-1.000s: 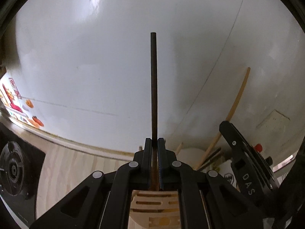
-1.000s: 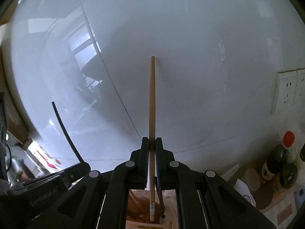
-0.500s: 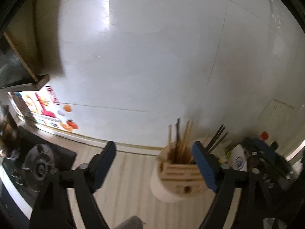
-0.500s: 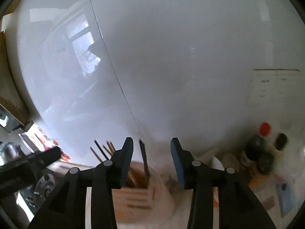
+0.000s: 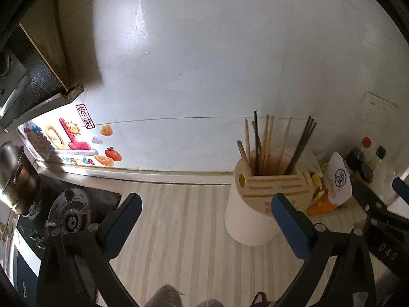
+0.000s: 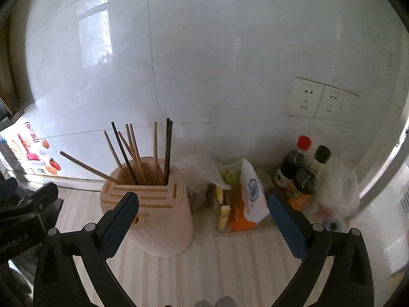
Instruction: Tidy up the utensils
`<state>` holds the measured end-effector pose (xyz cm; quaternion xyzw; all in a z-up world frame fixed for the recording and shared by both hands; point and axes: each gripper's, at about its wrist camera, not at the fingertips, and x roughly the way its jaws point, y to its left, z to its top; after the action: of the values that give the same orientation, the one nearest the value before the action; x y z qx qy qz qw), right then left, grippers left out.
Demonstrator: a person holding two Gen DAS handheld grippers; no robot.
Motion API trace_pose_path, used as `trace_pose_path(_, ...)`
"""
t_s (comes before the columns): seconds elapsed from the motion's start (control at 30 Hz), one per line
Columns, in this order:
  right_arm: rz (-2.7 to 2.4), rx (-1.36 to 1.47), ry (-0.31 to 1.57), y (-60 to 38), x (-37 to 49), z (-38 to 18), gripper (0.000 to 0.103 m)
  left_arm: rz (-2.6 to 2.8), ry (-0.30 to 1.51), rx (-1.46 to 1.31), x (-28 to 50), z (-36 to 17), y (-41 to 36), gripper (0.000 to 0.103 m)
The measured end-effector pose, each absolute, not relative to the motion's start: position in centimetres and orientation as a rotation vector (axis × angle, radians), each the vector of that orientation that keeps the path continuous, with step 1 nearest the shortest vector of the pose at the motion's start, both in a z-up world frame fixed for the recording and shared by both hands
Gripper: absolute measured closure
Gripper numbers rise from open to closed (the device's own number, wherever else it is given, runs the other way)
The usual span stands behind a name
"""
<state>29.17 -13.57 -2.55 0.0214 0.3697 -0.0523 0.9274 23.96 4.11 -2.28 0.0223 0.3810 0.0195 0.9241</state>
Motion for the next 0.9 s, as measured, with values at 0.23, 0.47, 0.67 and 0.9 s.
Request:
trace_pose_path(0.23,-0.171,0.054,0.726,-14.5,25.6,-0.8,0.0,0.034,0.748,0.053,20.5,-0.9,4.0,0.0)
trace_pose_path(0.47,-0.195,0.037,0.67,-14.8,20.1,1.9,0.0,0.033,0.687,0.05,14.5,2.0,3.6,0.0)
trace_pose_path(0.67,-0.187,0.044,0.637,-15.3,13.9,4.9,0.0,0.035,0.649,0.035,8.4,4.3,3.8,0.0)
trace_pose_path(0.9,-0.191,0.038,0.579,-15.6,6.1,7.8,0.0,0.036,0.621,0.028,2.5,6.3,4.0,0.0)
